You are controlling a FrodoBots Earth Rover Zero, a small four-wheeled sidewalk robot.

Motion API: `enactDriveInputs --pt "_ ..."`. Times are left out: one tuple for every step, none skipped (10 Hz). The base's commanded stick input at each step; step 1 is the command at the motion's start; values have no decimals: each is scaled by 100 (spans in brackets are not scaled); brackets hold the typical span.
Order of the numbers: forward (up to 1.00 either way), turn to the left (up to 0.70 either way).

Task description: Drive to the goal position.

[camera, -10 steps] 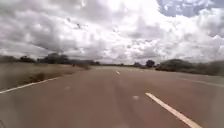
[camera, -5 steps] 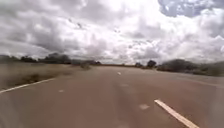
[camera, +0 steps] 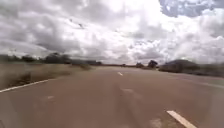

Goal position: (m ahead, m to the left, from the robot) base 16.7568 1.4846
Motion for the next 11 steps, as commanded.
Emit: enactDriveInputs --pt "100 0" --pt "100 0" --pt "100 0" --pt "100 0" --pt "100 0" --pt "100 0" --pt "100 0" --pt "100 0" --pt "100 0" --pt "100 0" --pt "100 0"
